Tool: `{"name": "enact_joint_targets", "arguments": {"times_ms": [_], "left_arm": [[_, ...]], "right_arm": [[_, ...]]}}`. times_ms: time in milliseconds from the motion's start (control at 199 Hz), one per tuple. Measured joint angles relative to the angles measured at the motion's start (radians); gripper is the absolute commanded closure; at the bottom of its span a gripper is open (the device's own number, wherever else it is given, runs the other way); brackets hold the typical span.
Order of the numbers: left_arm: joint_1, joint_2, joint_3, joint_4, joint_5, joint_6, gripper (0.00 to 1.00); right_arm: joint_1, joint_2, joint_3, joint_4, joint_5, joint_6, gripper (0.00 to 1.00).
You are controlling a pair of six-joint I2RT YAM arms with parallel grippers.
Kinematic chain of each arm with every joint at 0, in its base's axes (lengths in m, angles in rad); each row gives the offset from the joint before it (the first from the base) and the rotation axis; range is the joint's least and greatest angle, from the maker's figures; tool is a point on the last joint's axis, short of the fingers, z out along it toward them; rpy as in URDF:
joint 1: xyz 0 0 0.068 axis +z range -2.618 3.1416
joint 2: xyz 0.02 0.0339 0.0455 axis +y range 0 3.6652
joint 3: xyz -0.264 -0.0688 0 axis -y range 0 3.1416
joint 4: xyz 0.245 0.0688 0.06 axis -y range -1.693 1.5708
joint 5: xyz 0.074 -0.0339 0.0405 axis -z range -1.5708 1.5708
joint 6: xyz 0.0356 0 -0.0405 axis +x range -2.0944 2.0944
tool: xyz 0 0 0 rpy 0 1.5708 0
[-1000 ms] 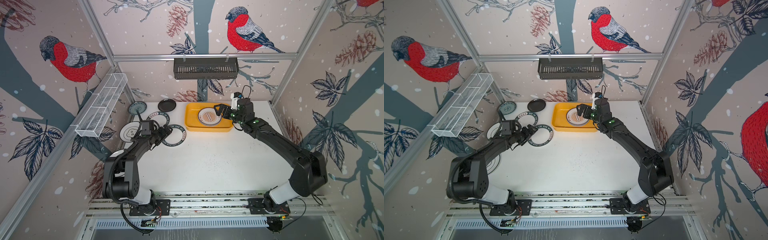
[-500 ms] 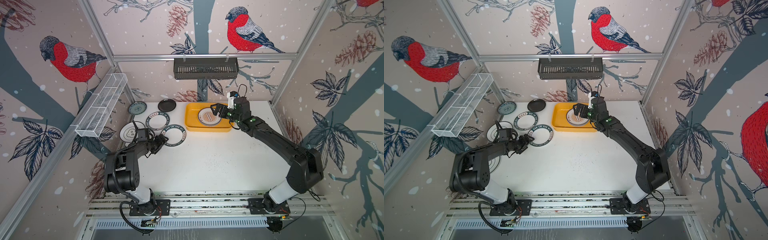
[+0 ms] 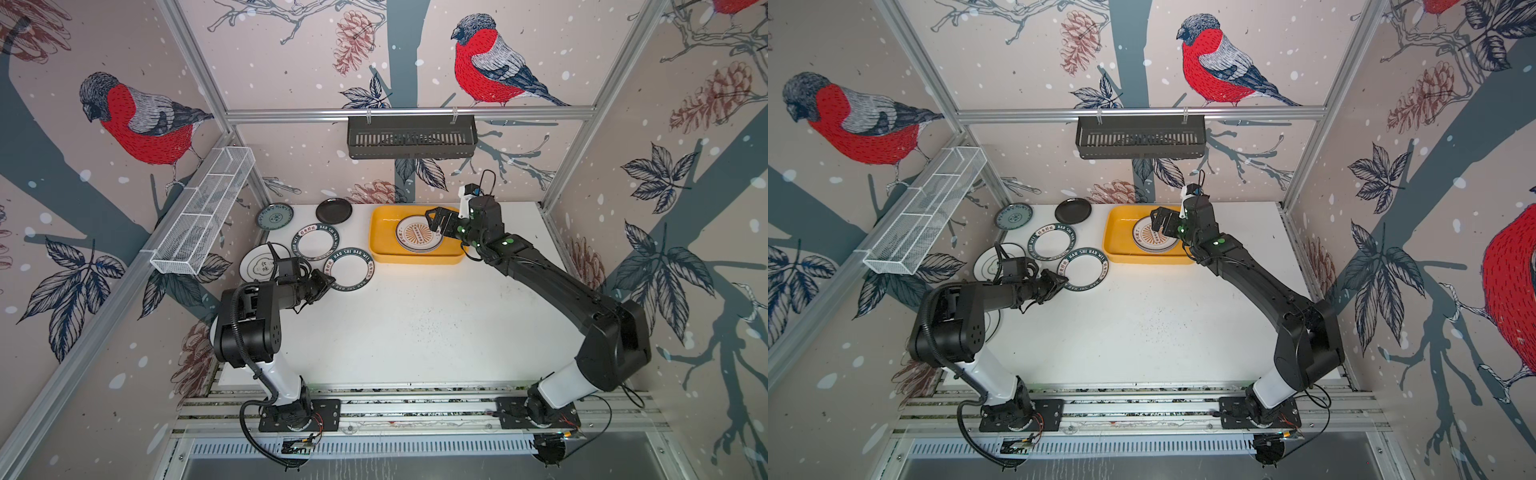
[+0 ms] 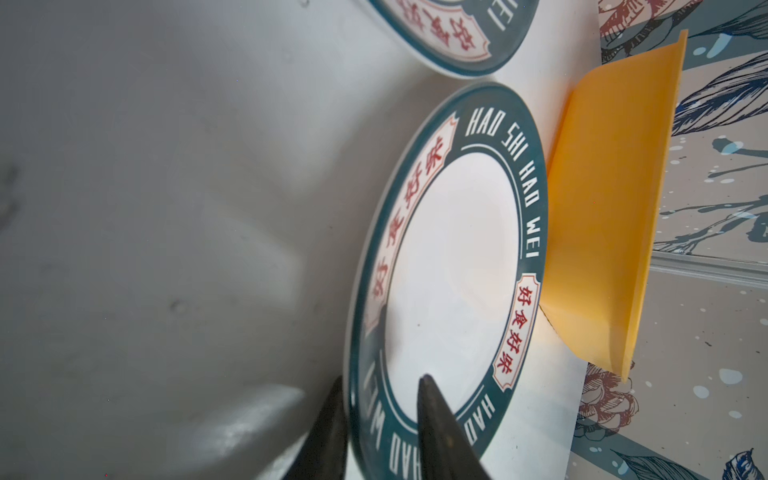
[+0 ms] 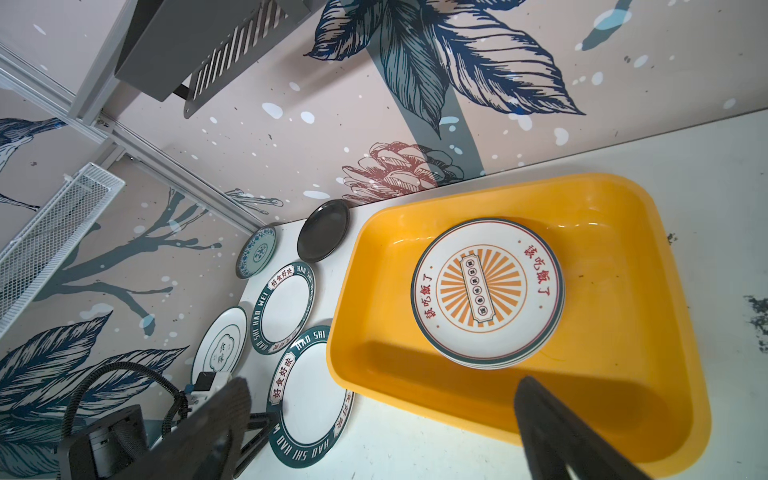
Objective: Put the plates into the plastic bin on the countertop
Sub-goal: 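Grip a green-rimmed plate edge with the left gripper while the right arm waits, then lift the green-rimmed plate upright with the left gripper toward the right gripper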
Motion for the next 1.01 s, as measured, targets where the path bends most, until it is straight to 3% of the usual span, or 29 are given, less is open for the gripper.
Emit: {"name": "enact_joint_targets", "arguments": {"times_ms": [171, 468, 754, 1006], "left_arm": [[0.001, -0.001, -0.002, 0.007, 0.003, -0.024, 0.92], [0.002, -0.08, 0.016, -0.055, -0.03, -0.024, 0.98], [0.013, -0.227, 0.11, -0.25, -0.109, -0.014, 0.99], [0.013, -0.315, 0.233, -0.343, -0.11, 0.004, 0.99]], "right_arm": [[0.0, -0.001, -0.002, 0.0, 0.007, 0.0, 0.0], [0.0, -0.001, -0.002, 0.0, 0.012, 0.0, 0.0], [-0.005, 0.008, -0.002, 0.007, 0.01, 0.0, 0.0], [-0.017, 0.022, -0.007, 0.015, -0.021, 0.0, 0.0]]}}
